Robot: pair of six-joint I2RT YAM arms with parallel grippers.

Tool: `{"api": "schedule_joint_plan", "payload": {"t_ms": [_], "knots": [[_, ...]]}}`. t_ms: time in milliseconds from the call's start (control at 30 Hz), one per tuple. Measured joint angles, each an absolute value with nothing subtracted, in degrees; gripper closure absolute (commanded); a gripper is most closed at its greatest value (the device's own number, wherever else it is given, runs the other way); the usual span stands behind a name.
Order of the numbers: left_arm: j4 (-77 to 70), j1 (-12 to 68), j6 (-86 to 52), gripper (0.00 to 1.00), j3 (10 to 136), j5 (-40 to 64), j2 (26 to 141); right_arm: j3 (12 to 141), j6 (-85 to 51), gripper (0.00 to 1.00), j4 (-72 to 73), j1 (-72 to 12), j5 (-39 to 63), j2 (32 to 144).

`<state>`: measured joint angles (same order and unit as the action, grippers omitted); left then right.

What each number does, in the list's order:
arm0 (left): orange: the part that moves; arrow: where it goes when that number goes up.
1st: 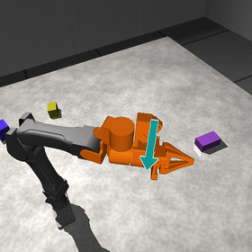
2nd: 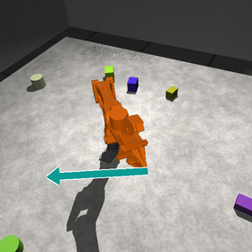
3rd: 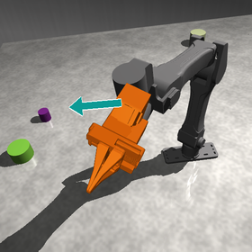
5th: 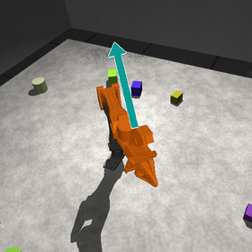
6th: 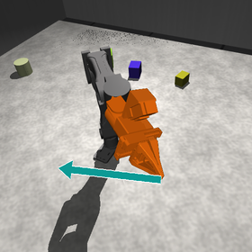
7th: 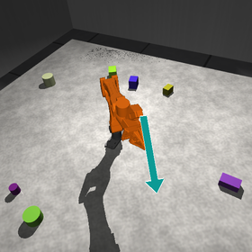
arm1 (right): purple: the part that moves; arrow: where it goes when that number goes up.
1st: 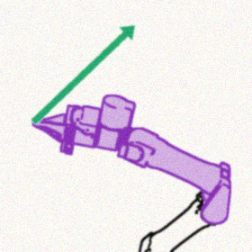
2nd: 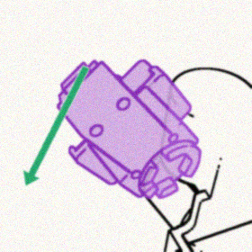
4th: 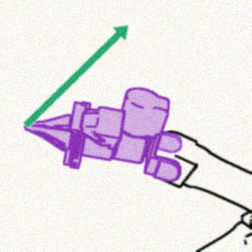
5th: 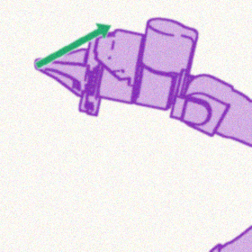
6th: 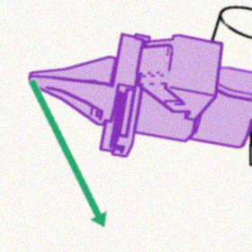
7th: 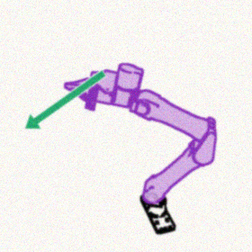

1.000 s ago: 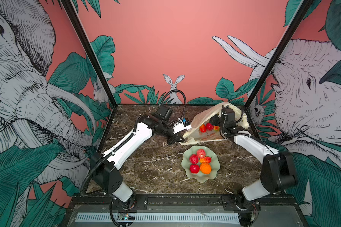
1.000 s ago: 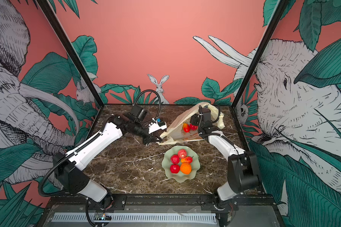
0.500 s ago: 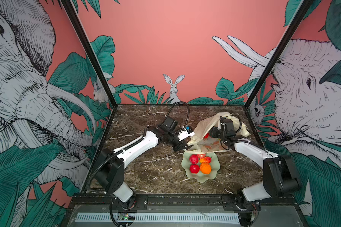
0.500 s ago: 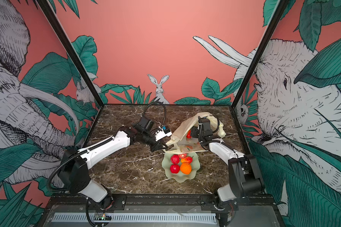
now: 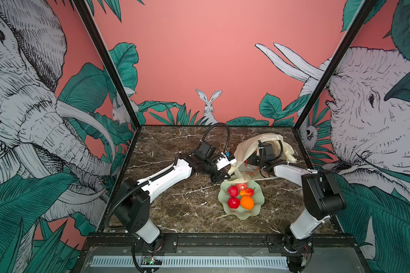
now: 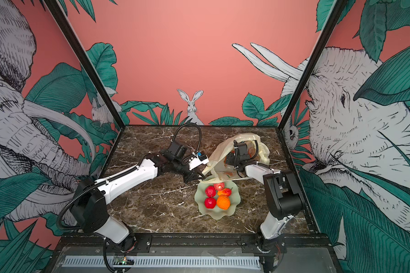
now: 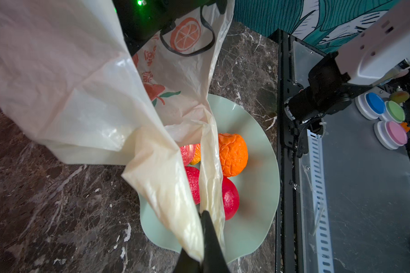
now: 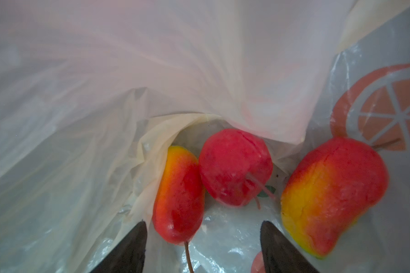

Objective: Take fruits out of the plastic bag
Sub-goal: Take out the fake fruit from the plastic bag.

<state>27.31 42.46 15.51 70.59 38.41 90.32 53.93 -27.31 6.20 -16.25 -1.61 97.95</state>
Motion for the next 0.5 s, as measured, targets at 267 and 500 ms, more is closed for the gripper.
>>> {"api": "schedule_joint_plan", "payload": {"t_ms": [267, 500], "knots": [[26.48, 42.89, 14.85, 1.00, 70.02, 38.83, 91.09, 57.95, -29.93, 0.25, 6.76, -16.47, -2.57, 103.42], [26.41, 43.11, 14.74, 1.00, 70.02, 39.16, 91.79, 58.61, -30.76, 0.26, 6.59, -16.47, -4.21, 104.12]]}}
